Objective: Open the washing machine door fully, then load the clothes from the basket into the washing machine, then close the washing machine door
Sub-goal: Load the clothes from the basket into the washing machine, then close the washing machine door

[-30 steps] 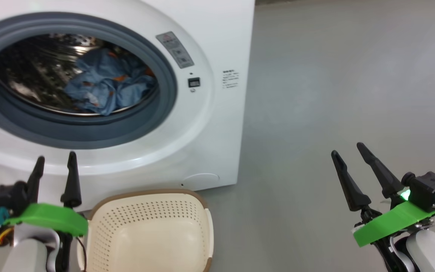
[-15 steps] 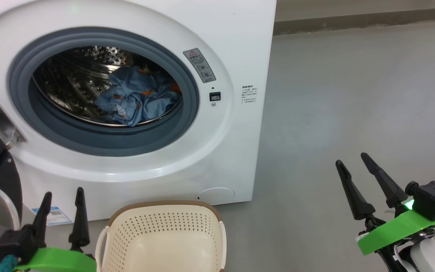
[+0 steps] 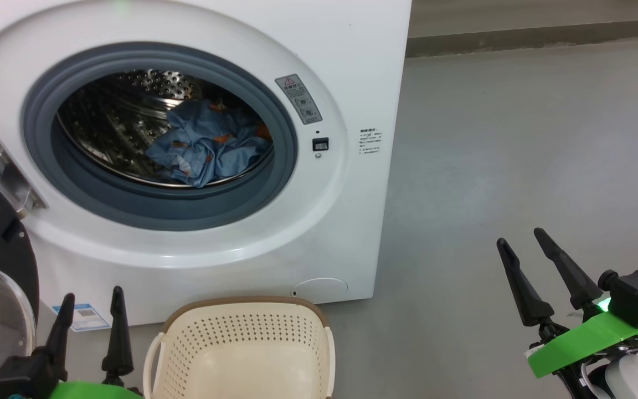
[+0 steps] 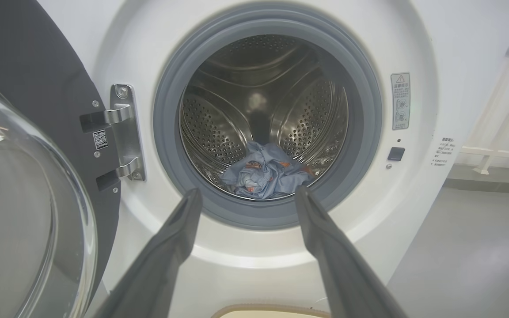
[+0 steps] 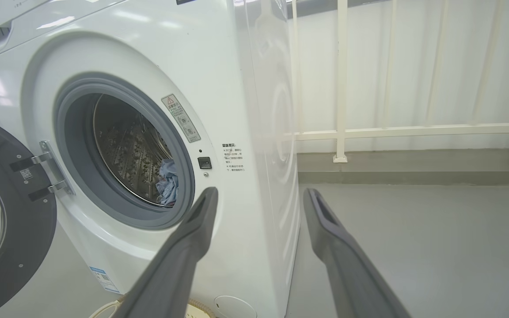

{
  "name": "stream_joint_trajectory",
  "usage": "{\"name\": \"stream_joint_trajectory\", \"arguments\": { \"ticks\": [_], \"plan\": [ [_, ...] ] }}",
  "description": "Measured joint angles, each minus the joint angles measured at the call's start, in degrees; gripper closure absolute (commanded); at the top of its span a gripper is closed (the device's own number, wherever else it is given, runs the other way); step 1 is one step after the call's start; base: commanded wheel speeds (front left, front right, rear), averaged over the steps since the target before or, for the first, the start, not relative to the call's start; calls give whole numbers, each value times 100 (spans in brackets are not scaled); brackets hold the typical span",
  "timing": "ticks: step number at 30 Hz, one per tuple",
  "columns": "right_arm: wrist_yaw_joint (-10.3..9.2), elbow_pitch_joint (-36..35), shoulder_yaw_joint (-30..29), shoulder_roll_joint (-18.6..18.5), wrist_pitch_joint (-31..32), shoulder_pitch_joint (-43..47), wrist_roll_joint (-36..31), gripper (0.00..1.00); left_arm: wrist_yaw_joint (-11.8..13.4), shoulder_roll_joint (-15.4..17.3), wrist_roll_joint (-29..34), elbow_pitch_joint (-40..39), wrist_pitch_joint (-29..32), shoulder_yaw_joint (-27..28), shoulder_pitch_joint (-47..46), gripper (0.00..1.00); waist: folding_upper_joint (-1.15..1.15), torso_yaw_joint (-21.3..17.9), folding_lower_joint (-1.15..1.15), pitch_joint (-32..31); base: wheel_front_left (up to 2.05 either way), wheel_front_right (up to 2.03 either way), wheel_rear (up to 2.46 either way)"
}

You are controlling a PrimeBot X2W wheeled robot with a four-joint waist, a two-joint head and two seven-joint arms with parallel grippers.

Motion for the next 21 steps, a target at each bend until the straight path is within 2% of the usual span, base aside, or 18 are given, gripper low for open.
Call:
{"name": "stream_joint_trajectory", "arguments": {
  "ticks": [21],
  "plan": [
    [1, -2, 15, -3, 0, 0, 1, 0, 18, 5, 93, -236, 0, -58, 119, 0, 0, -33, 0, 13, 0, 0, 0]
  ]
}}
